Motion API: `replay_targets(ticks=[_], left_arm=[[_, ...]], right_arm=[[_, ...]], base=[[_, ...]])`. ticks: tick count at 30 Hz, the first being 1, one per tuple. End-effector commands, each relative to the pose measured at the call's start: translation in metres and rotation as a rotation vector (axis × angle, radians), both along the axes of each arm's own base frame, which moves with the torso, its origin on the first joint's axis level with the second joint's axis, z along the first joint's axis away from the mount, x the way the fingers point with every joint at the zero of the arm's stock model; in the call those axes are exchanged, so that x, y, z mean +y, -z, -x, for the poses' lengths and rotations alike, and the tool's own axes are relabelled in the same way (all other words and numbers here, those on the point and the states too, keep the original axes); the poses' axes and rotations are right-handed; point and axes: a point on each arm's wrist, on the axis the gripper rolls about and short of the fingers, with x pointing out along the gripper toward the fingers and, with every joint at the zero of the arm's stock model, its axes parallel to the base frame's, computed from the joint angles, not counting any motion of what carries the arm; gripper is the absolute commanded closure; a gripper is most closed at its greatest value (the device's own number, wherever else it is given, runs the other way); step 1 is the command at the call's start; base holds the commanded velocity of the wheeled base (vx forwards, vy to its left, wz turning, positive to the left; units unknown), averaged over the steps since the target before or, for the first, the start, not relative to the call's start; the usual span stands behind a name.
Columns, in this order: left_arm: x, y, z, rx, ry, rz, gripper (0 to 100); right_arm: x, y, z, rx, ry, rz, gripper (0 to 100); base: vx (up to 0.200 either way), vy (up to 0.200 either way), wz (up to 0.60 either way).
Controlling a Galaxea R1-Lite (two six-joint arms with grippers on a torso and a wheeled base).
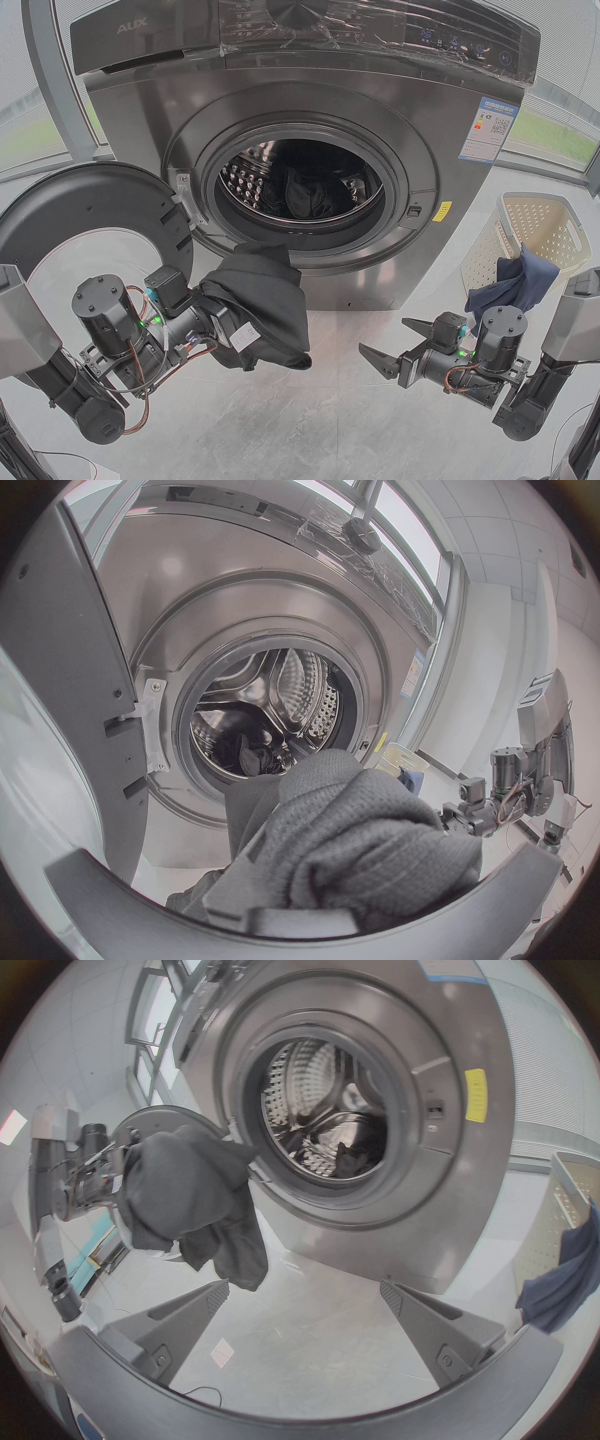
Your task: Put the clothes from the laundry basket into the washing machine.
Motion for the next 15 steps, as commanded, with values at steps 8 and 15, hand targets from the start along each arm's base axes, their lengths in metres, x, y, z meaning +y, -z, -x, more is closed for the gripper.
replay_targets(ticks=[8, 15], left_arm=[[0.003, 0.01, 0.008, 0.037, 0.005, -0.033, 100], [0.0, 0.014, 0.006, 0.05, 0.008, -0.041, 100]], right_arm=[[-0.006, -0.007, -0.015, -0.032, 0.073, -0.037, 0], [-0.005, -0.008, -0.016, -0.03, 0.111, -0.049, 0]], base=[[0.05, 0.0, 0.0], [0.2, 0.0, 0.0]])
